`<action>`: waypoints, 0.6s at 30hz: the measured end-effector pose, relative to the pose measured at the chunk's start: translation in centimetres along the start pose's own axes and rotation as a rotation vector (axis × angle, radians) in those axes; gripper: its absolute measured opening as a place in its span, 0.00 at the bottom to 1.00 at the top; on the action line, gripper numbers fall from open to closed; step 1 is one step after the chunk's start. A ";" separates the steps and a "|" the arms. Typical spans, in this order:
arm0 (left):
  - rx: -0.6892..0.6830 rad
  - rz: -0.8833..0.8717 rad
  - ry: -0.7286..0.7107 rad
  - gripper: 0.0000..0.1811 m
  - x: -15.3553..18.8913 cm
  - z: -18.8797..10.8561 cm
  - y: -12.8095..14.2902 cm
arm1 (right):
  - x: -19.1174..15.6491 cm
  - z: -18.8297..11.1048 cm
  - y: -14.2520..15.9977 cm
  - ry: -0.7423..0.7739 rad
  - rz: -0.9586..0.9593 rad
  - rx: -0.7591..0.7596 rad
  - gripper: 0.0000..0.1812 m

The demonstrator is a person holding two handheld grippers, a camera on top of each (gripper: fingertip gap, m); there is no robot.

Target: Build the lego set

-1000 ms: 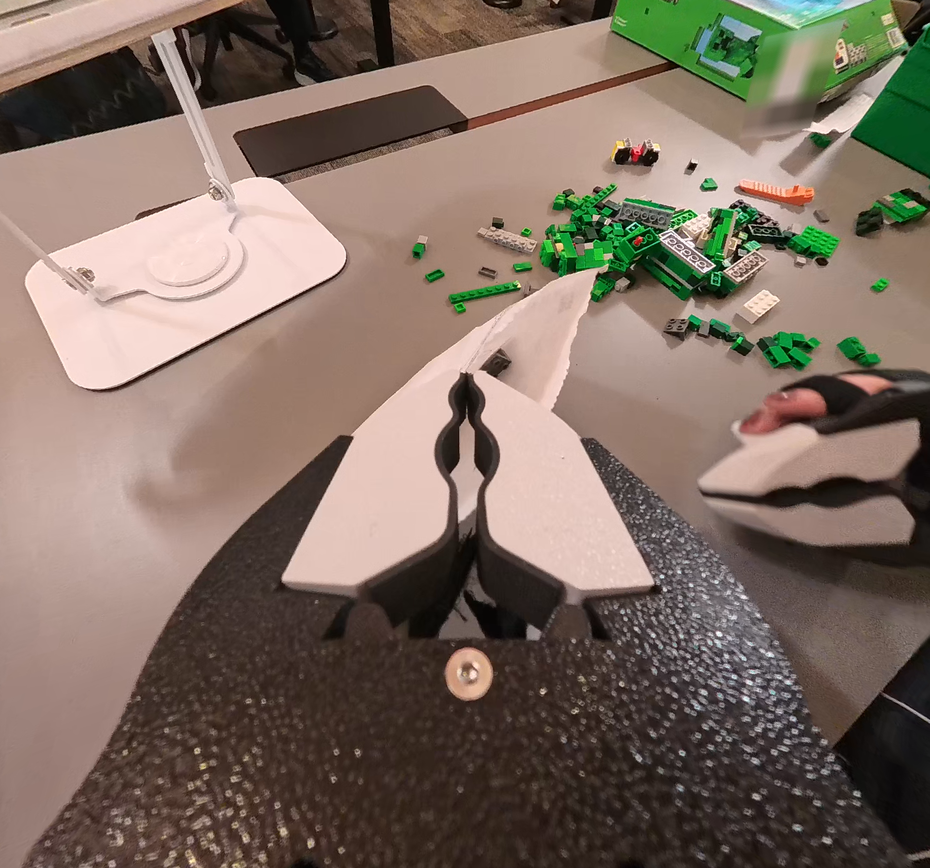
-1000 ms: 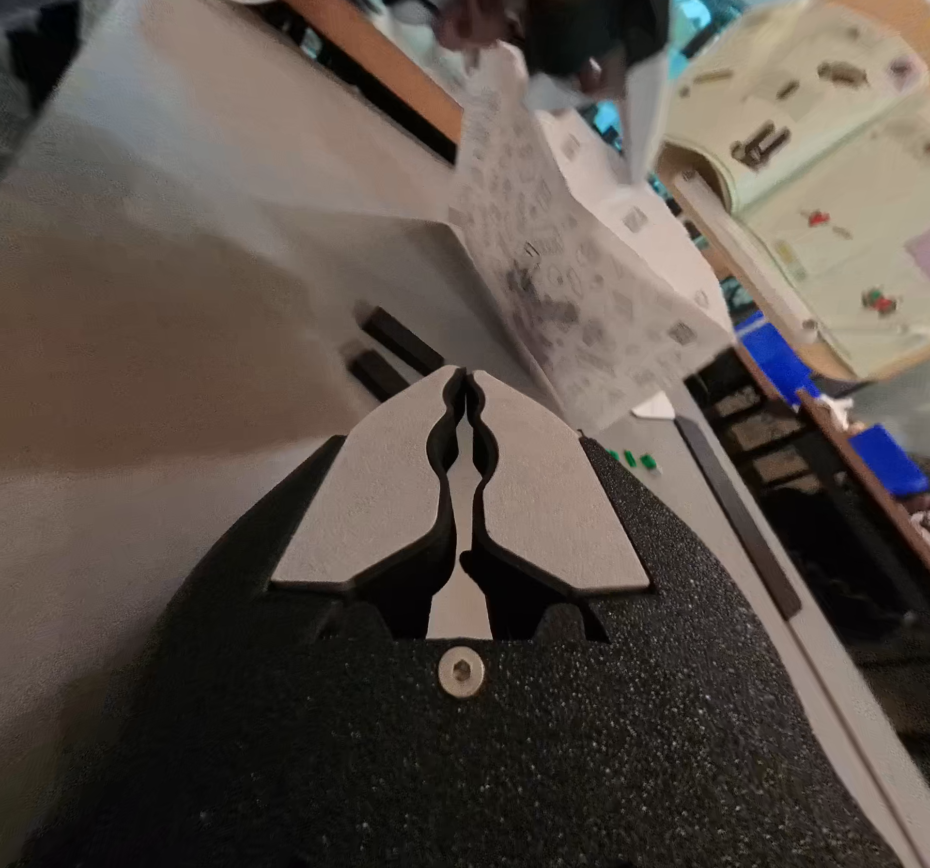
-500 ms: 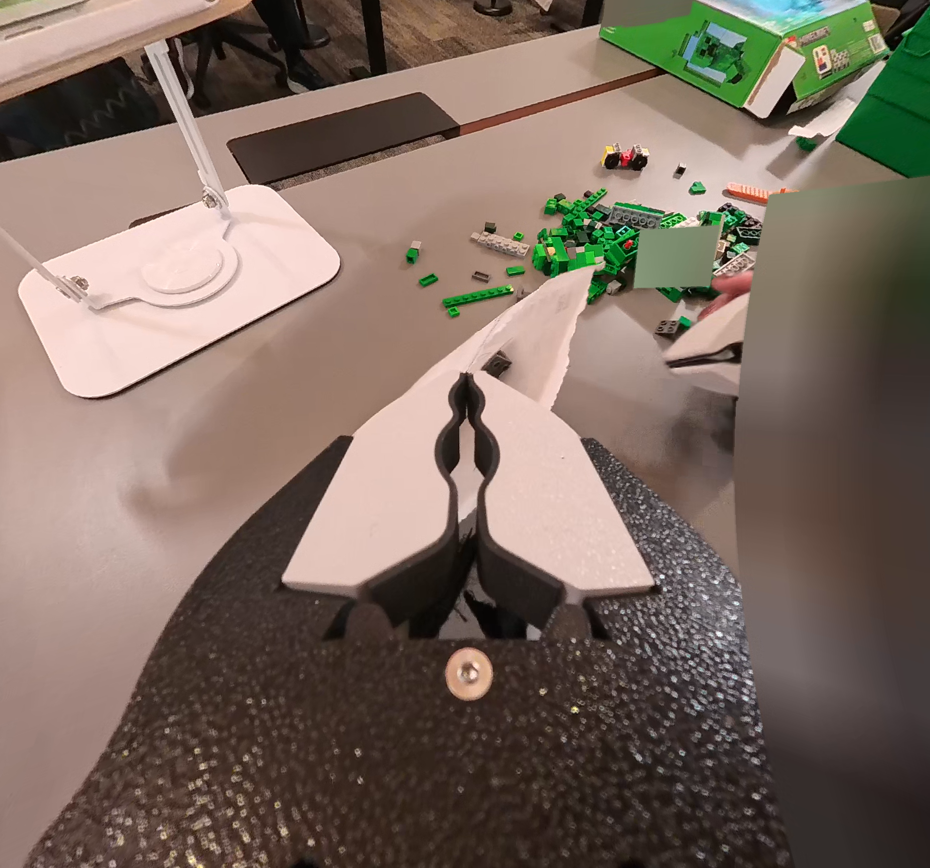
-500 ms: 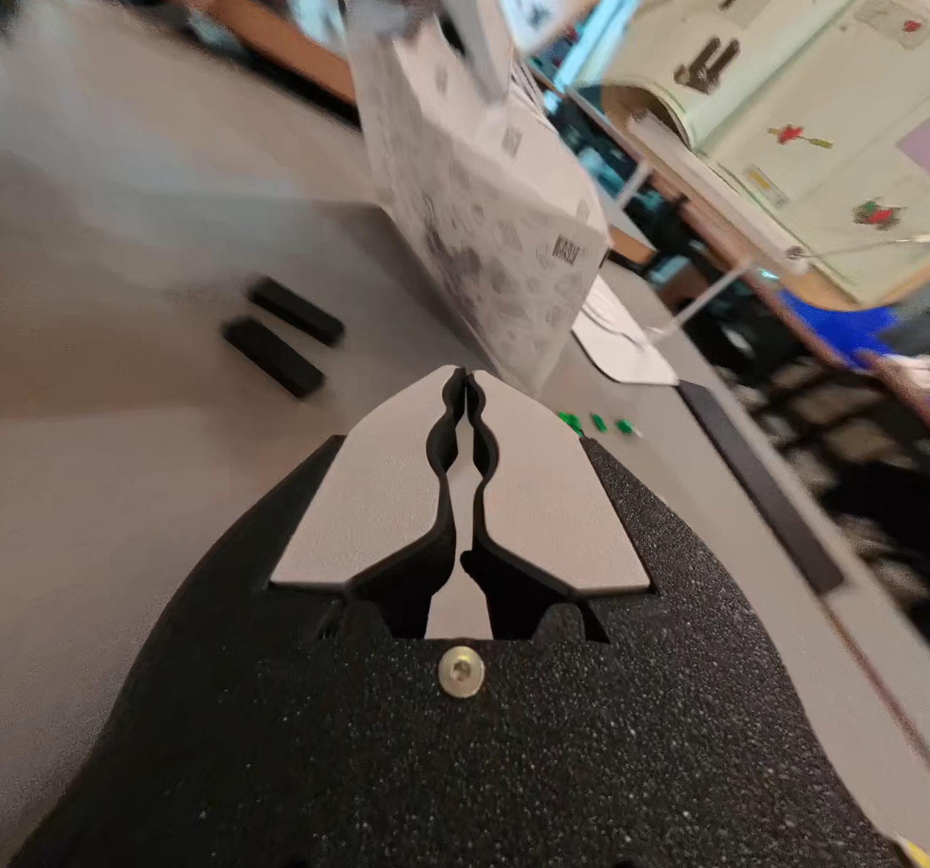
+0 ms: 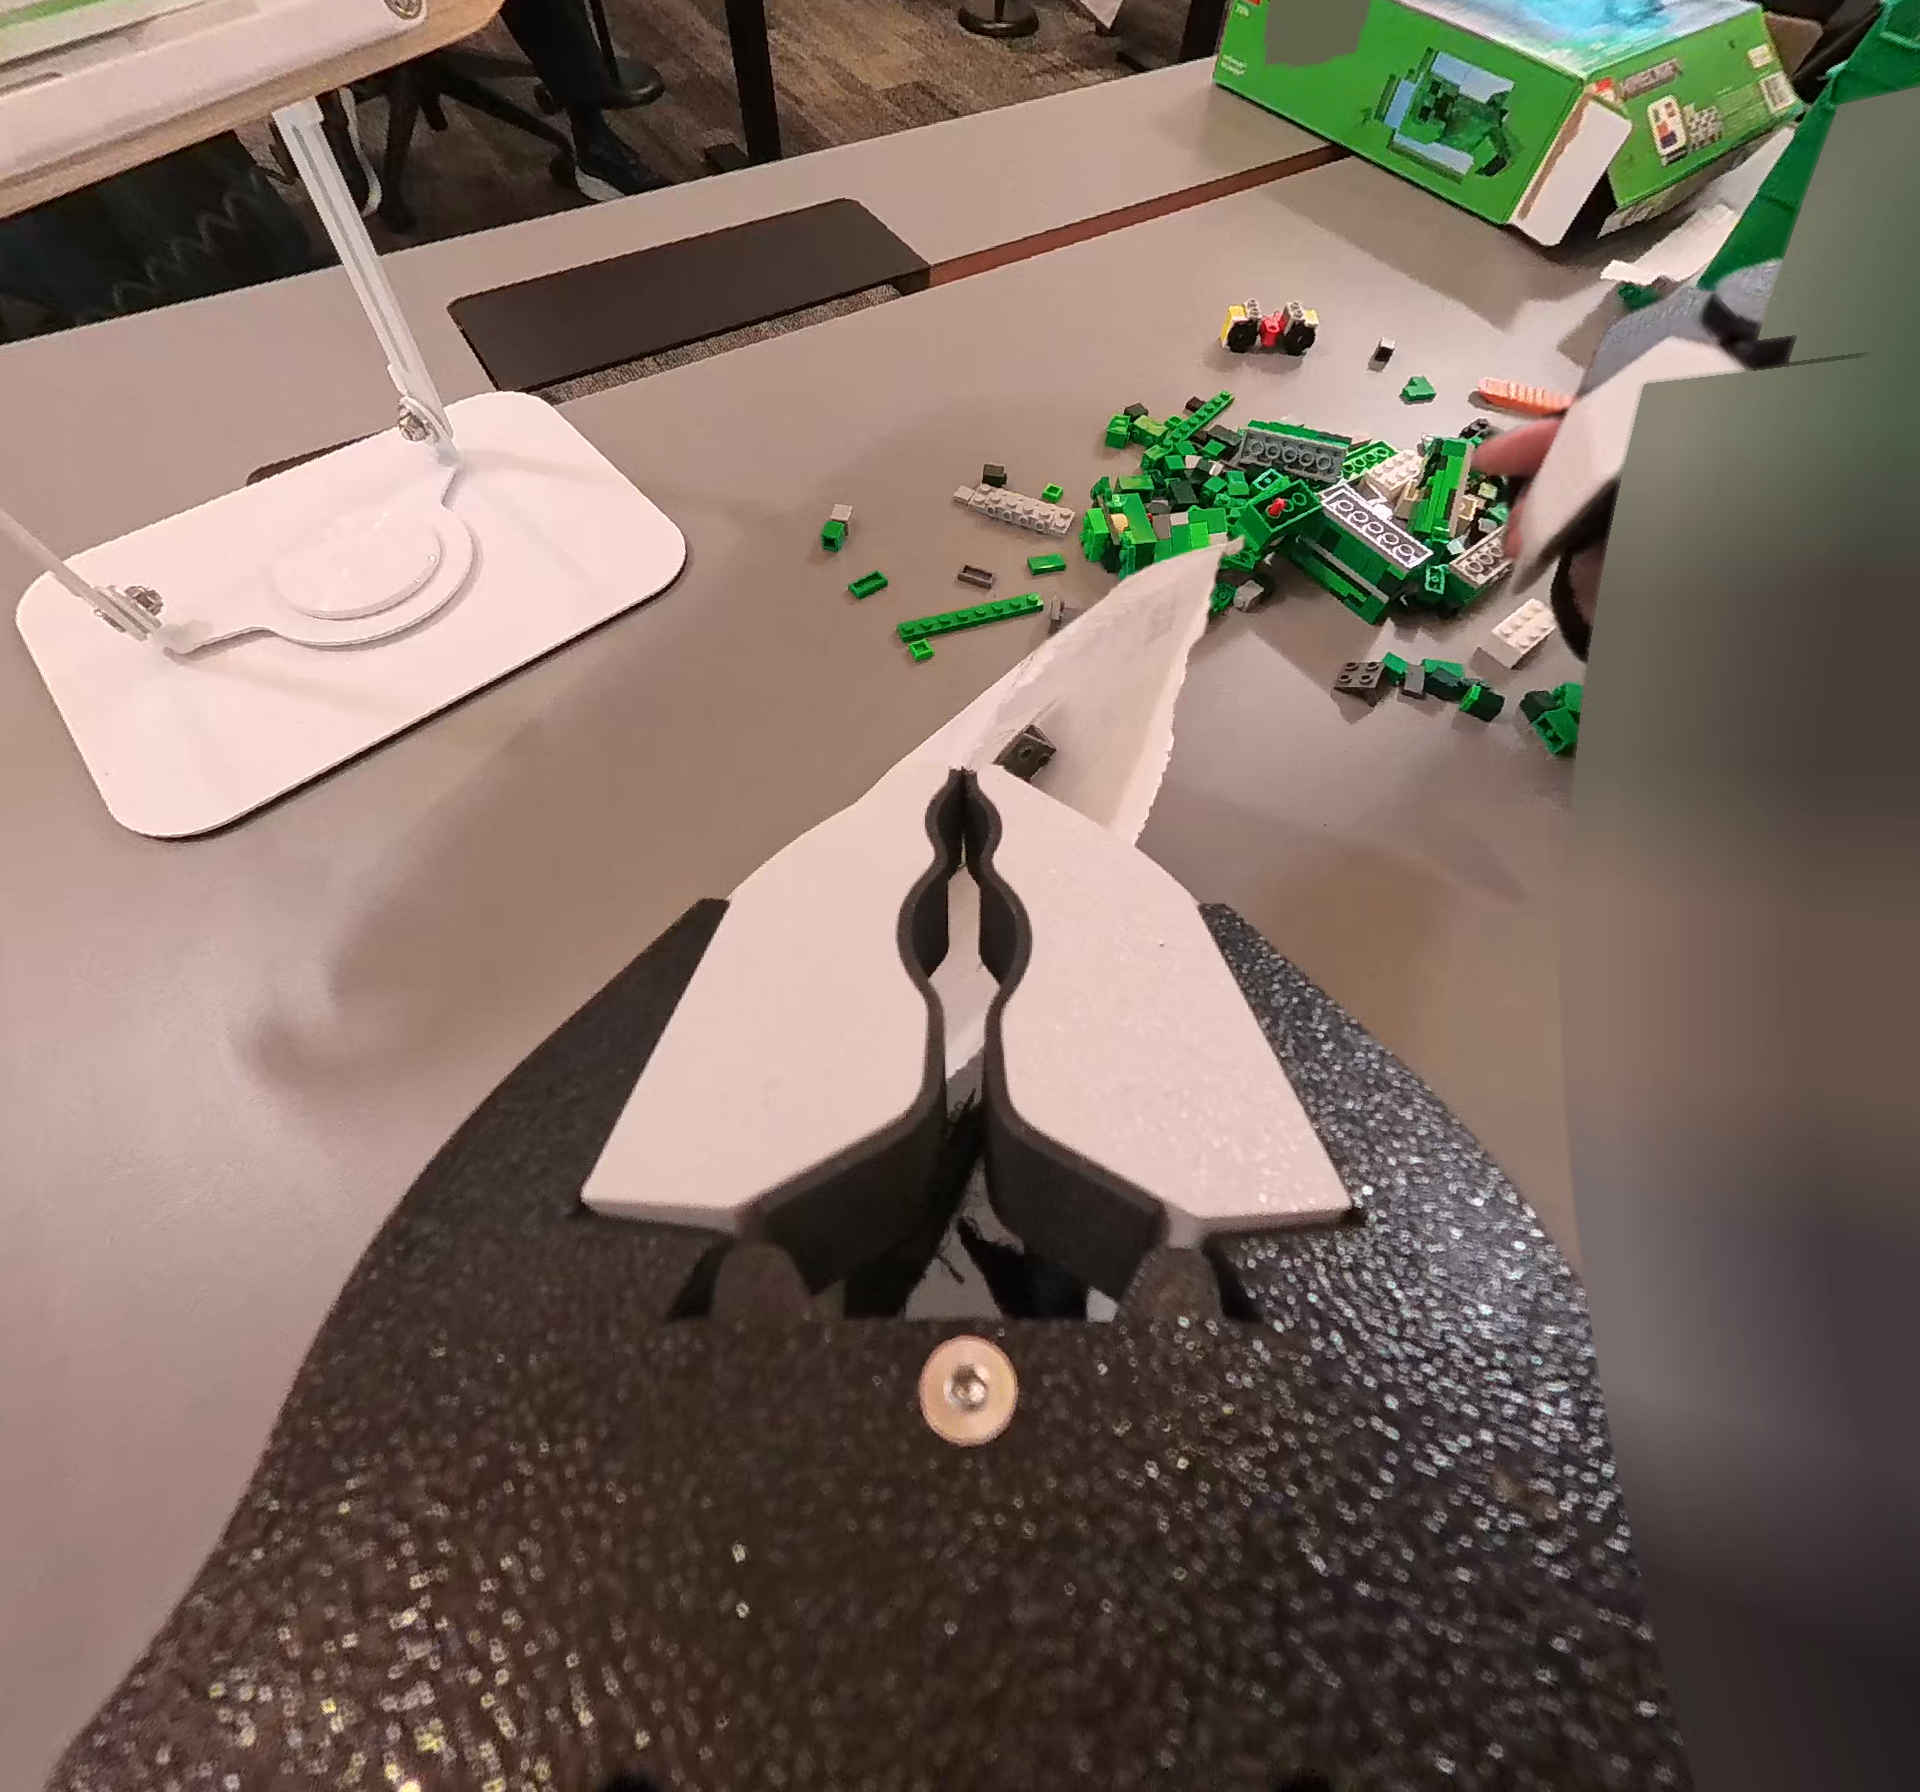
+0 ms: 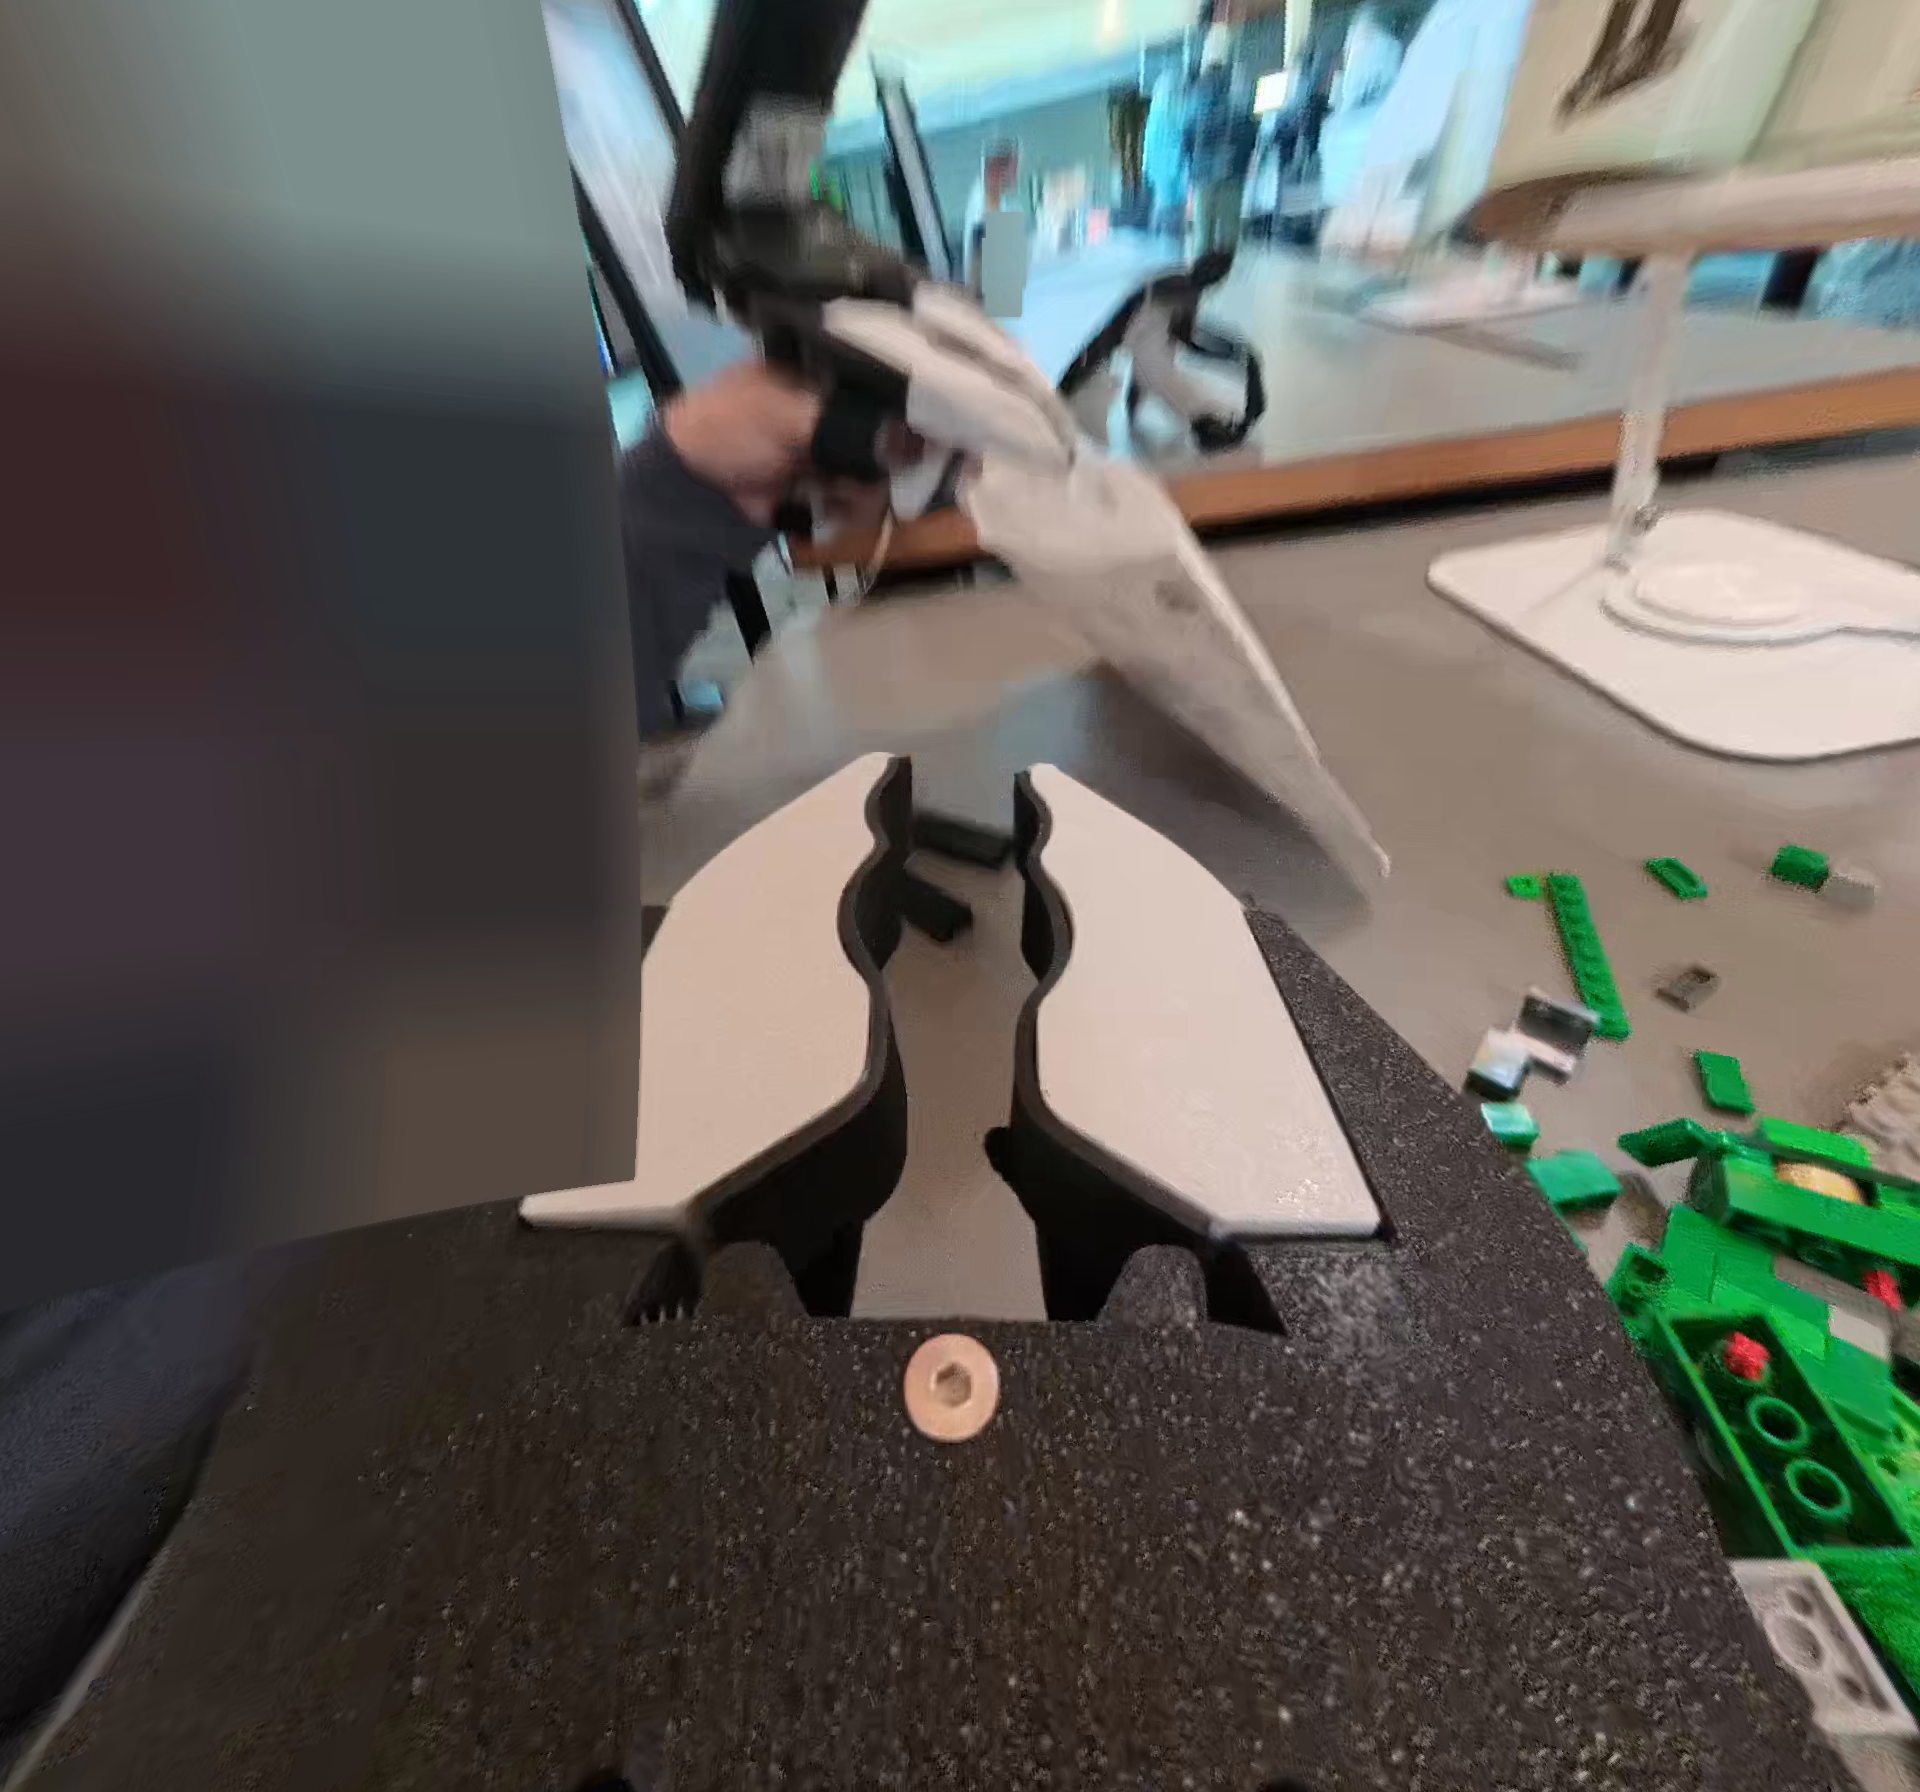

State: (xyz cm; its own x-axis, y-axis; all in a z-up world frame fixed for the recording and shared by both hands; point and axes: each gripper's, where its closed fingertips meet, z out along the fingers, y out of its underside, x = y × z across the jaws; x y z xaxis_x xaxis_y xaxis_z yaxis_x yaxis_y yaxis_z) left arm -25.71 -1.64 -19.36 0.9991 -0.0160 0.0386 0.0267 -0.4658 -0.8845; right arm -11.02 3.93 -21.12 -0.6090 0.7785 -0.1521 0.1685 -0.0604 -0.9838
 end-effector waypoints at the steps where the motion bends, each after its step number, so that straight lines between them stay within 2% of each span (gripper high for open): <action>1: -0.002 0.000 0.002 0.00 0.0 0.0 0.0 | -0.4 1.1 1.2 -0.002 -0.042 -0.096 0.11; 5: -0.013 0.006 0.018 0.00 0.3 0.0 0.1 | -1.5 5.0 6.2 -0.052 -0.242 -0.479 0.14; 7: -0.023 0.012 0.028 0.00 0.6 0.0 0.2 | -1.3 6.6 7.6 -0.073 -0.360 -0.606 0.17; 11: -0.031 0.018 0.036 0.00 0.7 -0.3 0.3 | -1.6 9.5 9.5 -0.188 -0.465 -0.752 0.18; 15: -0.024 0.013 0.034 0.00 0.5 -0.6 0.2 | -1.4 10.9 11.0 -0.260 -0.504 -0.853 0.18; 18: -0.026 0.013 0.036 0.00 0.6 -0.6 0.2 | -1.6 11.0 11.2 -0.284 -0.456 -0.908 0.10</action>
State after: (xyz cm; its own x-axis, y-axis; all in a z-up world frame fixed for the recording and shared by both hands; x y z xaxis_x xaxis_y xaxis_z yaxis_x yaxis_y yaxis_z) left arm -25.12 -2.30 -19.27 0.9976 -0.0534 0.0442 0.0125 -0.4881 -0.8727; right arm -16.68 -4.85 -32.94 -0.9001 0.4278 0.0828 0.3232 0.7830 -0.5314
